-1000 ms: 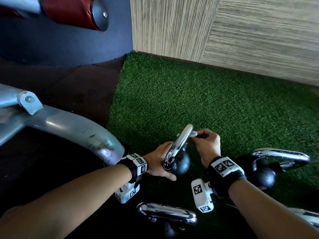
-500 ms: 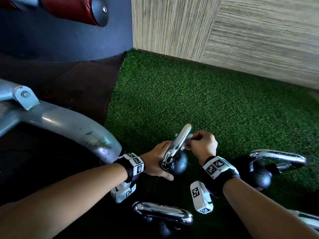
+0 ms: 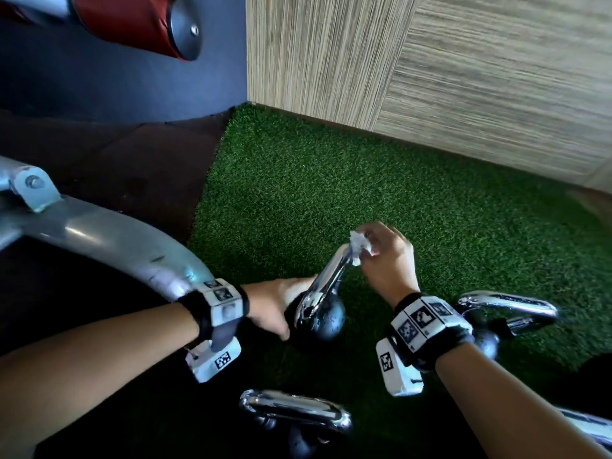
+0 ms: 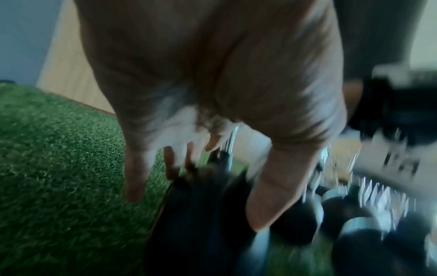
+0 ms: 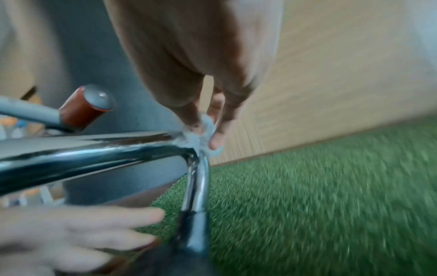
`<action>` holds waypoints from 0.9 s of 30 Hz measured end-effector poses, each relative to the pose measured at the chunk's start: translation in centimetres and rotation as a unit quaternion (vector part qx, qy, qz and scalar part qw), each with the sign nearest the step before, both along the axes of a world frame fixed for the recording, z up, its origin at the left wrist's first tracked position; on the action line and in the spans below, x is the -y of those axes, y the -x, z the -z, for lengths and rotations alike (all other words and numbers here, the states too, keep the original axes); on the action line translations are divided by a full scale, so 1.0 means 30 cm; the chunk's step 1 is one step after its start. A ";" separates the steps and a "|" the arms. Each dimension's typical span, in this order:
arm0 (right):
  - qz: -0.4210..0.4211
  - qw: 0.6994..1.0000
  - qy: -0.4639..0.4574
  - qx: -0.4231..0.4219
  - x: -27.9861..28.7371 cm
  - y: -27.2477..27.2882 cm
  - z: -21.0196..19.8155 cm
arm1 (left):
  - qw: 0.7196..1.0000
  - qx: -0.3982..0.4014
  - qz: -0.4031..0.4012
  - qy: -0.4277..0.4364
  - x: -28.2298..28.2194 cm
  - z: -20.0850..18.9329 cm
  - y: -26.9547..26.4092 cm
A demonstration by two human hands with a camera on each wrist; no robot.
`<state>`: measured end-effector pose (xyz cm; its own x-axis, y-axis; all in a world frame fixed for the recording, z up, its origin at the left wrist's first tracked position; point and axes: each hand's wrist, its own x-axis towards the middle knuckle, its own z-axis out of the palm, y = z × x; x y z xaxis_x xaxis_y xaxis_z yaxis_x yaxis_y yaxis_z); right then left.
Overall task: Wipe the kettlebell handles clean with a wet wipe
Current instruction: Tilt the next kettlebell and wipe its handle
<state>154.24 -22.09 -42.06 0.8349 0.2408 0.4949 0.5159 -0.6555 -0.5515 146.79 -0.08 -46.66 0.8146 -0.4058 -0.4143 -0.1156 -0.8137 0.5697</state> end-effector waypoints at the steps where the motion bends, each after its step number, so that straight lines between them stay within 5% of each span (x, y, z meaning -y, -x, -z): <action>1: -0.036 0.999 0.025 0.001 0.003 -0.017 -0.018 | 0.999 -0.025 -0.020 0.033 -0.020 -0.038 0.006; 5: -0.128 0.966 0.194 -0.112 -0.022 -0.048 -0.092 | 0.985 0.033 -0.096 0.141 -0.039 -0.178 0.069; 9: -0.144 0.926 0.297 -0.181 -0.038 -0.048 -0.152 | 0.966 0.252 -0.032 -0.040 0.034 -0.205 0.153; 11: -0.158 0.922 0.305 -0.178 -0.033 -0.043 -0.161 | 0.953 0.289 -0.042 -0.081 0.060 -0.201 0.164; 21: -0.120 0.933 0.312 -0.131 0.062 0.030 -0.118 | 0.937 0.299 -0.039 -0.178 -0.026 -0.262 0.099; 27: -0.082 0.938 0.311 -0.127 0.055 0.089 -0.098 | 0.933 0.278 -0.104 -0.205 -0.086 -0.291 0.048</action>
<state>151.57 -23.75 -39.14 0.8333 0.5528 0.0069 0.5419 -0.8143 -0.2079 145.35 2.51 -37.93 0.9934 -0.1145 0.0106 -0.1150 -0.9878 0.1046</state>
